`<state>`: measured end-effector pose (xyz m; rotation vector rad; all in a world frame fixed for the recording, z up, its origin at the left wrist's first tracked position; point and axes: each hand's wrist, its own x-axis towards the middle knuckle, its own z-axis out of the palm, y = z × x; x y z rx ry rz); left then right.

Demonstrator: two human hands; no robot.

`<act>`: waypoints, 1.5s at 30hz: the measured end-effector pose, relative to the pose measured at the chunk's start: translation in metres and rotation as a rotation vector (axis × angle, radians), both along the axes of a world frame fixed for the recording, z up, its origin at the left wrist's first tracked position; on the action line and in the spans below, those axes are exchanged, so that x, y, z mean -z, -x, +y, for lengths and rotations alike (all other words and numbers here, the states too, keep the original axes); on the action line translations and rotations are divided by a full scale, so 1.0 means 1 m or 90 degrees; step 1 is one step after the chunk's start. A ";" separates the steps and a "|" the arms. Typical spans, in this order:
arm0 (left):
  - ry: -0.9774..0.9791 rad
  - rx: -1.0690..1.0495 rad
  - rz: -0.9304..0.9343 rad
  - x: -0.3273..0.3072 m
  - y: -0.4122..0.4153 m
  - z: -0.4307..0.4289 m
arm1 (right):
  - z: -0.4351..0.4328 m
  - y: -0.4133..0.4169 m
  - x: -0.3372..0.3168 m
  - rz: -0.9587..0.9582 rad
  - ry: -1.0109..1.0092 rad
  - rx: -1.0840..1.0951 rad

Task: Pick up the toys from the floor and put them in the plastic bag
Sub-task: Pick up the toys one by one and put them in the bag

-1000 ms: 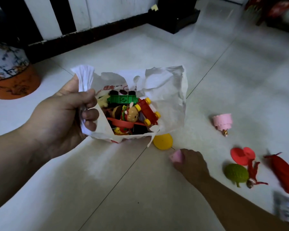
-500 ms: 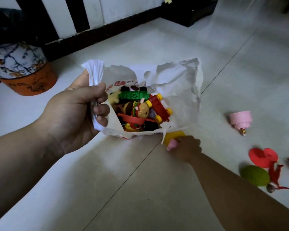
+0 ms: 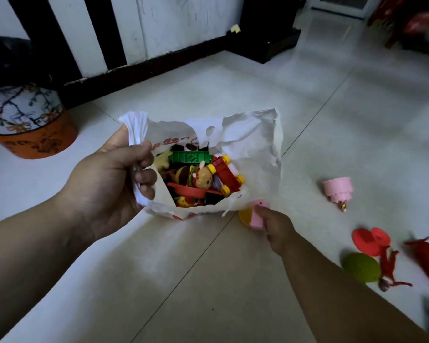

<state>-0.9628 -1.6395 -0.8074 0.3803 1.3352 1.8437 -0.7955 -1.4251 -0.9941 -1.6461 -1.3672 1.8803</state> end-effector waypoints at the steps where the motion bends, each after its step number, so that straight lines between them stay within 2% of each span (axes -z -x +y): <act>1: -0.001 -0.001 0.002 0.001 0.001 0.000 | 0.002 0.009 0.004 -0.017 0.000 0.005; 5: -0.006 0.000 -0.003 0.005 0.004 0.000 | 0.002 0.026 0.017 -0.195 -0.042 -0.063; 11: -0.005 0.014 0.008 0.006 0.005 -0.003 | -0.001 0.016 0.023 -0.177 -0.027 -0.007; 16: -0.018 0.018 0.000 0.002 0.003 -0.001 | -0.048 -0.036 0.021 -0.163 -0.024 0.055; 18: -0.029 0.027 -0.011 0.002 0.003 0.000 | -0.067 -0.060 0.010 -0.119 0.014 0.059; 23: -0.030 0.047 -0.027 0.004 0.005 0.000 | -0.072 -0.068 -0.063 0.142 0.170 -0.097; 25: -0.033 0.044 -0.032 0.004 0.006 -0.001 | -0.065 -0.045 -0.104 0.218 0.138 -0.150; 26: -0.039 0.043 -0.038 0.003 0.007 -0.002 | -0.061 -0.028 -0.124 0.214 0.098 -0.163; 31: -0.046 0.046 -0.052 0.000 0.007 -0.001 | -0.059 0.075 -0.169 0.073 -0.128 -0.224; 35: -0.045 0.047 -0.049 -0.002 0.008 -0.001 | -0.071 0.108 -0.165 -0.098 -0.341 -0.370; 36: -0.039 0.046 -0.050 -0.002 0.009 -0.001 | -0.070 0.105 -0.163 -0.131 -0.417 -0.372; 38: -0.033 0.046 -0.051 -0.002 0.009 -0.003 | -0.061 0.092 -0.165 -0.199 -0.584 -0.276; 40: -0.027 0.042 -0.047 -0.002 0.009 -0.002 | -0.044 0.075 -0.166 -0.320 -0.733 -0.203; 41: -0.021 0.039 -0.044 -0.003 0.008 -0.001 | -0.032 0.068 -0.165 -0.379 -0.751 -0.188; 43: -0.010 0.033 -0.037 -0.004 0.007 0.002 | -0.009 0.059 -0.165 -0.452 -0.664 -0.188; 45: -0.005 0.030 -0.033 -0.005 0.005 0.005 | 0.010 0.054 -0.163 -0.380 -0.523 -0.204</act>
